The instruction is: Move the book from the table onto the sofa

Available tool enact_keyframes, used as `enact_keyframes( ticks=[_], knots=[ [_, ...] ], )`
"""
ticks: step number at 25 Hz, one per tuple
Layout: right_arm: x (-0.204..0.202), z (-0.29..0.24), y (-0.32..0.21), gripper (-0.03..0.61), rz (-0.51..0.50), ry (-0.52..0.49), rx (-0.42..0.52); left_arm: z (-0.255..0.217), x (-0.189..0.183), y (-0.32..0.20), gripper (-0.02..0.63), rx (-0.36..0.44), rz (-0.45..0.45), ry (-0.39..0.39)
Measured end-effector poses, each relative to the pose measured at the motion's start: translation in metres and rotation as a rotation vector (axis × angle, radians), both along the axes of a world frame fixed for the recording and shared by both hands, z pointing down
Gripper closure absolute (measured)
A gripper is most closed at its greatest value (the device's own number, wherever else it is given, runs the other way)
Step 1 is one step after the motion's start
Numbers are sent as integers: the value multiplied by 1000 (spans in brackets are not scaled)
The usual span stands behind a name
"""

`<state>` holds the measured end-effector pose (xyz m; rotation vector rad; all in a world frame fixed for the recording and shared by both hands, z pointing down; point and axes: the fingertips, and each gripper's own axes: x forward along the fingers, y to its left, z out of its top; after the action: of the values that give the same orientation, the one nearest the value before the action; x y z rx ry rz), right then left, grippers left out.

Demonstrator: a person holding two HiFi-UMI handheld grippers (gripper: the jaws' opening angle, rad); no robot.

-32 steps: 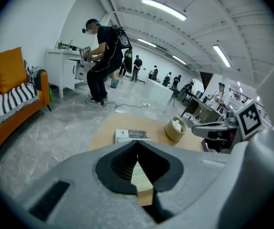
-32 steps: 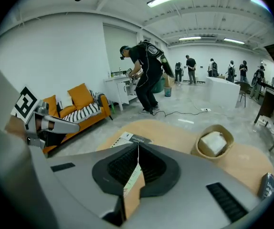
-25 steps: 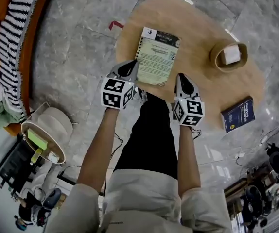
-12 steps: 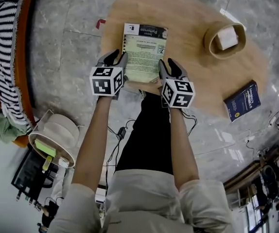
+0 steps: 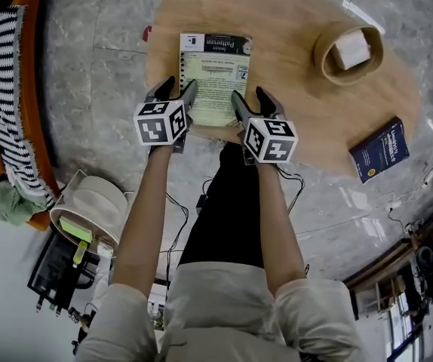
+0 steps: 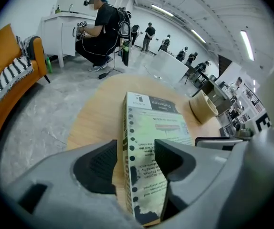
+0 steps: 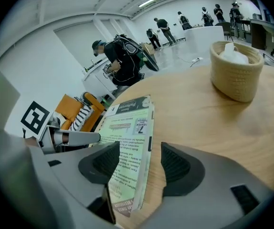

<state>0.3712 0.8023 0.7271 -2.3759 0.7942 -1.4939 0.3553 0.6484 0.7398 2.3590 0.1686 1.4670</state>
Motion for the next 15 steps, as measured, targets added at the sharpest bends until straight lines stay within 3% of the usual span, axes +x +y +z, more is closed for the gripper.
enact_keyframes(
  ticks=[15],
  knots=[
    [12, 14, -26, 345, -36, -58, 72, 6, 10, 4, 370, -60, -1, 2]
  ],
)
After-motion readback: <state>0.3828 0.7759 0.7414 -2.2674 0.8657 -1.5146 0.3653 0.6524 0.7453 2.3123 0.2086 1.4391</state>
